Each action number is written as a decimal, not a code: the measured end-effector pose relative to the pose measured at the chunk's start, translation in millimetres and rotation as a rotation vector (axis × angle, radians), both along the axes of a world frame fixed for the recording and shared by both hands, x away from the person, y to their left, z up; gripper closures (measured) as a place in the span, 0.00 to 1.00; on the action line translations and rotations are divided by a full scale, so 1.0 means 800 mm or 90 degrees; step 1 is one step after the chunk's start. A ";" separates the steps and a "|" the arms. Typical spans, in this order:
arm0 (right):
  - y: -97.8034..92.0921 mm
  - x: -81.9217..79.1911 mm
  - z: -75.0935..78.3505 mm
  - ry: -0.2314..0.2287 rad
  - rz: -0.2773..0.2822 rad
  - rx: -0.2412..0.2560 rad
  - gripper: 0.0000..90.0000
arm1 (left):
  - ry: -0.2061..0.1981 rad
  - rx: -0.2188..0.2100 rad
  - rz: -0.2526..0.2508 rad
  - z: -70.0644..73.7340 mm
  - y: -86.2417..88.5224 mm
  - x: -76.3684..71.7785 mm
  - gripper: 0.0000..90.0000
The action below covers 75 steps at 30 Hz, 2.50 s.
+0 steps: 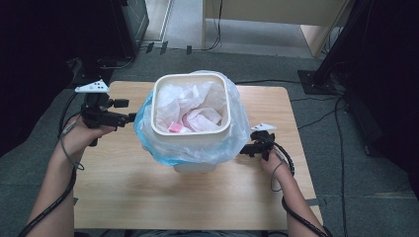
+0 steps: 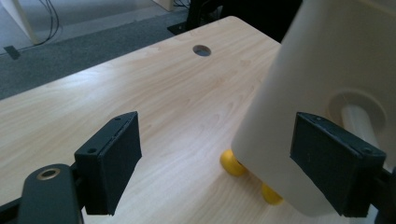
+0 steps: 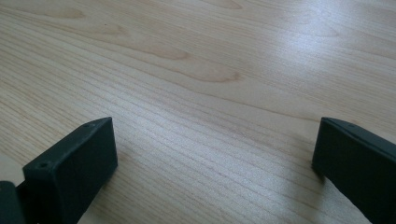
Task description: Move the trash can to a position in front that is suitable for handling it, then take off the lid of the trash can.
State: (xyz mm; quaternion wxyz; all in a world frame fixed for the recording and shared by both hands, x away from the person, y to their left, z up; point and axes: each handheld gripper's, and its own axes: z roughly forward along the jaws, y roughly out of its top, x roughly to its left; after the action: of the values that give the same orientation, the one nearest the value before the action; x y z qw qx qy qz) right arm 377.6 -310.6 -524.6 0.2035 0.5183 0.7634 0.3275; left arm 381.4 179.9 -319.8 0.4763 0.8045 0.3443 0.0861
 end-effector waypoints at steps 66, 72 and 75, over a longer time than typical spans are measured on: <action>0.000 0.000 0.000 0.000 0.000 0.001 0.00 | -0.065 0.042 -0.048 0.130 -0.053 0.022 0.45; 0.000 0.000 0.000 0.000 -0.001 0.001 0.00 | -0.084 0.046 -0.052 0.142 -0.059 0.019 0.46; 0.000 0.000 0.000 0.000 -0.001 0.001 0.00 | -0.093 0.041 -0.067 0.148 -0.064 0.016 0.48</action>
State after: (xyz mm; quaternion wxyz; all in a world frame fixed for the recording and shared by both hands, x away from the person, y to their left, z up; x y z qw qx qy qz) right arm 377.6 -310.5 -524.7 0.2035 0.5188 0.7628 0.3280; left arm 393.8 128.5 -201.1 0.4777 0.8279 0.2634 0.1302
